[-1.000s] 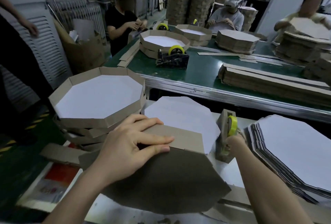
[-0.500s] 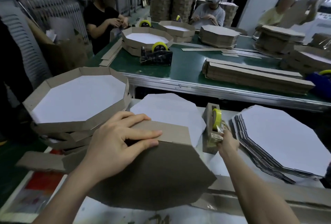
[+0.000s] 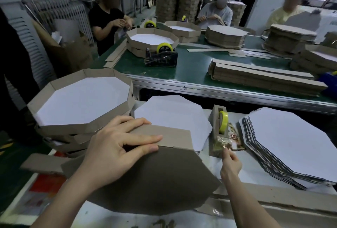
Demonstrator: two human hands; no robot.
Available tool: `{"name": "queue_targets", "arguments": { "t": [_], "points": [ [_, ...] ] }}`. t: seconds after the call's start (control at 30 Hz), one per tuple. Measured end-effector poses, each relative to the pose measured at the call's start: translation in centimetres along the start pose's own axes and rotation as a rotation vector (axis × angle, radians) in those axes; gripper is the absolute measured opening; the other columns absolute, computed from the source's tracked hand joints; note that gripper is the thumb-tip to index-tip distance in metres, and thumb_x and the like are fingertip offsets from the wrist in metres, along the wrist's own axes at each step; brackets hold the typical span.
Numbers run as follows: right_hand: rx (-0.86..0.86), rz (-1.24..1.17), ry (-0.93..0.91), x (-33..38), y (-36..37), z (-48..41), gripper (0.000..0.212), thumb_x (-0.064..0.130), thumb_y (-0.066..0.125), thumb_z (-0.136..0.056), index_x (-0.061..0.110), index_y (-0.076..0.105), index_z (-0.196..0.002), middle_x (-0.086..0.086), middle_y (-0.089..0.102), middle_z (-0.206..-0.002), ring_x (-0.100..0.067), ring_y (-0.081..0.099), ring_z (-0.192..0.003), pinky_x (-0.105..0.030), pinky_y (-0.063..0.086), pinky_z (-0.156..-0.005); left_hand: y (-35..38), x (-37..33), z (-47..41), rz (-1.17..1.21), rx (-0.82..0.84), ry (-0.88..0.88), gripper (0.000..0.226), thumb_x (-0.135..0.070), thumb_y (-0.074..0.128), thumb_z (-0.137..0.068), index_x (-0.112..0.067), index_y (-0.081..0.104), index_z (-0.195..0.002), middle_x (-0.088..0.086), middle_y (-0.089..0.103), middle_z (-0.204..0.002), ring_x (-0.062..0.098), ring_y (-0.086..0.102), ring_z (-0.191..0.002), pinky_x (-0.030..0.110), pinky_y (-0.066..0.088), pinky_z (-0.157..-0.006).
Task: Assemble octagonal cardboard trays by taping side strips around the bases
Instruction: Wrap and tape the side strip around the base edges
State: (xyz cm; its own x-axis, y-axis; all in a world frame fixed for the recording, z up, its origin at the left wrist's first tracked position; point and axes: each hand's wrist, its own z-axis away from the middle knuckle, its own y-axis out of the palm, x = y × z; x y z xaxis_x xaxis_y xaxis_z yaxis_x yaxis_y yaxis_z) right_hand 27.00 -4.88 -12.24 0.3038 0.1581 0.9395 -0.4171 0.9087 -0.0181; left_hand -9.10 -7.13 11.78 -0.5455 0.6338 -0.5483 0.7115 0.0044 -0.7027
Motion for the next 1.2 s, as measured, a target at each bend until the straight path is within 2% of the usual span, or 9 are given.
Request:
{"name": "queue_targets", "arguments": {
  "t": [0.27, 0.53, 0.67, 0.77, 0.9, 1.0, 1.03, 1.1, 1.2],
  "points": [
    [-0.004, 0.037, -0.053, 0.5, 0.1, -0.1, 0.019, 0.007, 0.063, -0.094, 0.005, 0.058, -0.076, -0.013, 0.061, -0.104, -0.024, 0.057, -0.097, -0.030, 0.043, -0.087, -0.2, 0.1, 0.7, 0.011, -0.003, 0.026, 0.022, -0.066, 0.052, -0.075, -0.068, 0.062, -0.095, -0.041, 0.055, -0.115, -0.007, 0.045, -0.117, 0.023, 0.043, -0.086],
    [0.063, 0.114, 0.033, -0.6, -0.3, 0.7, 0.015, 0.012, 0.064, -0.095, -0.003, 0.065, -0.092, -0.020, 0.068, -0.106, -0.028, 0.062, -0.096, -0.039, 0.051, -0.096, -0.1, 0.4, 1.1, 0.001, -0.029, 0.025, 0.023, -0.066, 0.053, -0.076, -0.069, 0.061, -0.098, -0.041, 0.055, -0.116, -0.002, 0.047, -0.116, 0.029, 0.047, -0.086],
    [0.368, 0.079, 0.042, 2.2, 2.2, 3.7, 0.019, 0.015, 0.062, -0.097, -0.001, 0.067, -0.104, -0.012, 0.066, -0.083, -0.017, 0.062, -0.073, -0.026, 0.056, -0.072, -0.3, 0.7, 1.1, -0.010, 0.001, 0.038, 0.024, -0.063, 0.051, -0.078, -0.065, 0.062, -0.100, -0.038, 0.054, -0.119, -0.003, 0.046, -0.115, 0.025, 0.044, -0.086],
    [0.538, 0.303, -0.104, 6.2, 4.5, 6.5, 0.016, 0.012, 0.061, -0.097, 0.002, 0.069, -0.107, -0.013, 0.069, -0.088, -0.014, 0.059, -0.064, -0.021, 0.052, -0.059, -0.7, 1.5, 1.5, 0.008, 0.011, 0.050, 0.027, -0.061, 0.051, -0.079, -0.061, 0.064, -0.103, -0.034, 0.055, -0.122, -0.002, 0.045, -0.115, 0.025, 0.042, -0.087],
    [0.702, 0.471, -0.298, 12.2, 6.9, 11.7, 0.029, 0.017, 0.064, -0.096, 0.021, 0.067, -0.124, -0.004, 0.074, -0.087, -0.004, 0.062, -0.062, -0.017, 0.048, -0.050, -1.2, 2.9, 2.4, 0.034, -0.039, 0.035, 0.031, -0.060, 0.051, -0.079, -0.056, 0.065, -0.106, -0.028, 0.058, -0.123, -0.002, 0.045, -0.113, 0.025, 0.042, -0.089],
    [0.863, 0.454, -0.287, 16.0, 8.0, 15.8, 0.074, 0.012, 0.070, -0.091, 0.056, 0.025, -0.130, -0.009, 0.076, -0.084, -0.005, 0.048, -0.044, -0.022, 0.047, -0.048, -1.5, 3.6, 2.8, 0.025, -0.073, 0.001, 0.031, -0.061, 0.051, -0.078, -0.054, 0.065, -0.106, -0.023, 0.060, -0.122, 0.006, 0.049, -0.112, 0.032, 0.045, -0.089],
    [0.879, 0.442, -0.289, 17.0, 8.2, 17.2, 0.072, 0.010, 0.070, -0.090, 0.056, 0.031, -0.129, -0.011, 0.076, -0.084, -0.008, 0.042, -0.042, -0.023, 0.046, -0.048, -1.5, 3.6, 2.9, 0.021, -0.072, 0.001, 0.029, -0.061, 0.053, -0.079, -0.055, 0.064, -0.106, -0.023, 0.059, -0.123, 0.007, 0.049, -0.113, 0.033, 0.046, -0.088],
    [0.884, 0.407, -0.299, 18.9, 8.4, 19.9, 0.038, 0.009, 0.069, -0.090, 0.033, 0.062, -0.120, -0.012, 0.076, -0.087, -0.010, 0.034, -0.042, -0.023, 0.044, -0.046, -1.5, 3.6, 3.2, 0.012, -0.059, 0.002, 0.022, -0.060, 0.061, -0.085, -0.058, 0.062, -0.106, -0.026, 0.054, -0.124, 0.006, 0.046, -0.115, 0.033, 0.045, -0.086],
    [0.961, 0.269, -0.209, 20.7, 8.0, 23.8, 0.013, 0.002, 0.063, -0.091, 0.008, 0.071, -0.099, -0.012, 0.076, -0.095, -0.010, 0.031, -0.042, -0.019, 0.039, -0.042, -2.0, 3.7, 3.4, -0.006, 0.010, 0.008, 0.029, -0.055, 0.050, -0.083, -0.063, 0.057, -0.110, -0.030, 0.047, -0.127, 0.003, 0.040, -0.118, 0.031, 0.041, -0.086]
  ]
}}
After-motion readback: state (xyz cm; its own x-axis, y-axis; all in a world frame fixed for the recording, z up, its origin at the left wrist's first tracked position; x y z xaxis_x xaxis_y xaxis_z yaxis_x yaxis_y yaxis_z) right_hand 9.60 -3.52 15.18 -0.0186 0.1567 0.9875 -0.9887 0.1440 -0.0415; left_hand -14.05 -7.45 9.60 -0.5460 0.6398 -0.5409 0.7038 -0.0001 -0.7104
